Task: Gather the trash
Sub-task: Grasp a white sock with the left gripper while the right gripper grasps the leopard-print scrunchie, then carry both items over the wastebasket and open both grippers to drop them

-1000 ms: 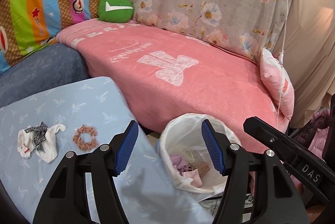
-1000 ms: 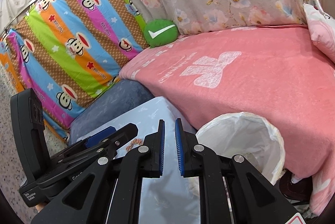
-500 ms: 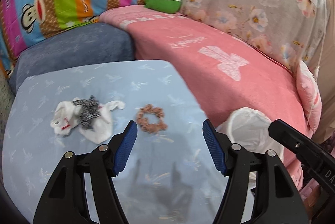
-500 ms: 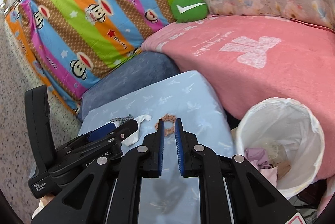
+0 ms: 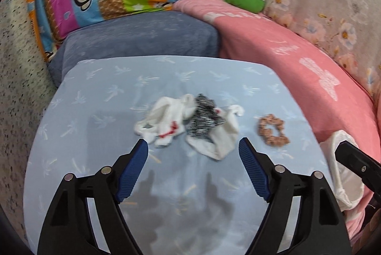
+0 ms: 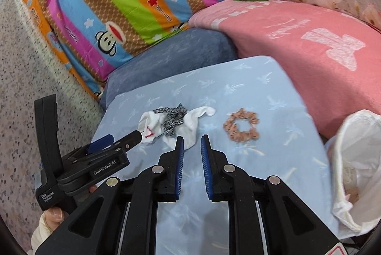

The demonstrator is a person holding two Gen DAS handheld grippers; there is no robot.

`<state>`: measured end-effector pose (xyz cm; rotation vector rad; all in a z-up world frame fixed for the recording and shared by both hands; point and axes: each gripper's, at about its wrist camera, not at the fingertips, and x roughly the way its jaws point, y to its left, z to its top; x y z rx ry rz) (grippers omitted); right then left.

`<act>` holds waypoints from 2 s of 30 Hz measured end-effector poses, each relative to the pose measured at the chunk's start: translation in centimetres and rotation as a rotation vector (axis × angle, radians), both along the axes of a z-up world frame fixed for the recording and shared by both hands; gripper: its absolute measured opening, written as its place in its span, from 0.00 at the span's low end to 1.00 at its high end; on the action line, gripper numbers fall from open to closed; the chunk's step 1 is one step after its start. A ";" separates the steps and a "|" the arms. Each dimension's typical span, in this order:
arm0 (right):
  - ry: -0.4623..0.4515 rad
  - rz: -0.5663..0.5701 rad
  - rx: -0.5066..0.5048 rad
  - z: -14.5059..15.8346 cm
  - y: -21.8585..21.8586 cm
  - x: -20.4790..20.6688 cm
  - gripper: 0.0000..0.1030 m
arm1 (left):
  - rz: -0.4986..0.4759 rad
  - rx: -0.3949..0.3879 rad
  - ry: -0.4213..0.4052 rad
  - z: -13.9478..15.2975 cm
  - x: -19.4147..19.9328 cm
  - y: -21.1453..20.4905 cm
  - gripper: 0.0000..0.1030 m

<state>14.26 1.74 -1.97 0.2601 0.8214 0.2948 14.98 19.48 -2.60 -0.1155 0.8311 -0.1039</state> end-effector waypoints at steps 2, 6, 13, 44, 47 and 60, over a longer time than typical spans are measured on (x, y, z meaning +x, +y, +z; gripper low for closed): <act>0.017 0.016 -0.003 -0.9 1.3 1.1 0.17 | 0.014 0.000 0.009 -0.5 0.7 1.2 0.73; 0.049 0.048 -0.016 -2.8 4.1 3.8 0.24 | 0.033 0.002 0.030 -1.5 2.3 2.7 0.74; 0.096 0.095 -0.047 -5.9 7.8 8.0 0.24 | 0.029 -0.031 0.064 -3.4 5.5 4.2 0.74; 0.153 0.105 0.010 -10.3 11.0 13.5 0.25 | 0.001 -0.149 0.166 -6.7 8.7 5.6 0.12; 0.169 0.096 0.014 -10.9 11.3 14.3 0.17 | 0.001 -0.144 0.166 -6.8 8.8 5.5 0.11; 0.025 0.064 0.067 -3.7 8.4 11.9 0.02 | -0.026 -0.137 0.062 -1.7 7.0 4.3 0.05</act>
